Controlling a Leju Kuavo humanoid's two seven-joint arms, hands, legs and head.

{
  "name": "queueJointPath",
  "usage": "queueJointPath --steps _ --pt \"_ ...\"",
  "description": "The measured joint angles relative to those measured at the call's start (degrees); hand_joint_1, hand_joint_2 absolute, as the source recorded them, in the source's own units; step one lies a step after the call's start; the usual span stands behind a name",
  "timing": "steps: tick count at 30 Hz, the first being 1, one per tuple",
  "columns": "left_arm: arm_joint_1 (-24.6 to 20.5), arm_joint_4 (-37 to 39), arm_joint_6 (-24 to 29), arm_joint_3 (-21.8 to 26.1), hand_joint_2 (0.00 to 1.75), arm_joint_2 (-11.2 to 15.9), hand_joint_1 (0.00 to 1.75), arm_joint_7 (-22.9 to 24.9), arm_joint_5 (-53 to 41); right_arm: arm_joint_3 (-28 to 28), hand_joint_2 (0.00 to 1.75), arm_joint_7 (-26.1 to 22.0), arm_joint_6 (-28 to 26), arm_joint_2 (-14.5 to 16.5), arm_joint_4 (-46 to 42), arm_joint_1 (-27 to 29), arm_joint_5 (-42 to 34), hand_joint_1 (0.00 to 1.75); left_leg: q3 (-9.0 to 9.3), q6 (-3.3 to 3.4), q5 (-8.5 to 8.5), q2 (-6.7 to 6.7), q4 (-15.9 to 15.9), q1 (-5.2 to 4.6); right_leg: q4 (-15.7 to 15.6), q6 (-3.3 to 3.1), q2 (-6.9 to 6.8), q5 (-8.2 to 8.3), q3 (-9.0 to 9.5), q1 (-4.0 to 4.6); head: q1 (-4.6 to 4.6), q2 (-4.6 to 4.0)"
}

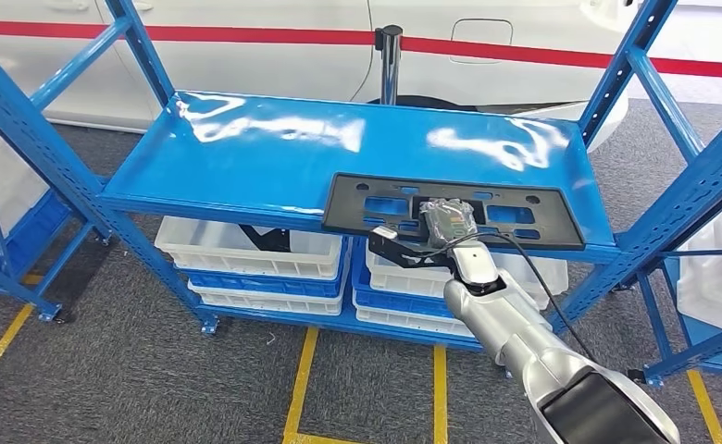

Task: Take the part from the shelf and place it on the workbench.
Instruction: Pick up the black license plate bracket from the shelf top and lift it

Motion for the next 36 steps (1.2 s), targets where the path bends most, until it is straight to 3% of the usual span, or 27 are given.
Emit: queueJointPath --steps 5,6,9,10,36 --pt "0.0 0.0 0.0 0.0 1.75 0.0 0.00 -0.3 -0.5 0.0 1.75 -0.2 -0.1 0.0 0.0 -0.3 0.1 1.75 0.04 -0.04 0.07 0.00 0.0 0.12 0.0 -0.01 0.00 0.03 0.04 0.11 0.00 0.00" --pt "0.0 0.0 0.0 0.0 1.31 0.0 0.00 -0.6 -0.7 0.0 1.75 -0.3 -0.1 0.0 0.0 -0.4 0.1 1.75 0.05 -0.04 0.09 -0.01 0.0 0.12 0.0 -0.01 0.00 0.03 0.04 0.12 0.00 0.00" --pt "-0.1 0.0 0.1 0.0 1.31 0.0 0.00 -2.3 -1.1 0.0 1.75 -0.3 -0.3 0.0 0.0 -0.5 0.3 1.75 0.04 -0.03 0.12 -0.01 0.0 0.13 0.0 -0.04 0.00 0.05 0.04 0.12 0.00 0.00" --pt "-0.1 0.0 0.1 0.0 1.75 0.0 0.00 -2.8 -1.2 0.0 1.75 -0.3 -0.3 0.0 0.0 -0.5 0.3 1.75 0.04 -0.03 0.12 -0.01 0.0 0.12 0.0 -0.05 0.00 0.05 0.04 0.12 0.00 0.00" --pt "-0.4 0.0 -0.8 0.2 1.75 0.0 0.00 -3.1 -1.8 0.0 1.75 -0.3 -0.3 -0.3 0.0 -0.5 1.0 1.75 0.04 0.04 0.21 -0.04 0.0 0.10 0.0 -0.02 -0.03 0.12 0.08 0.10 0.00 0.00"
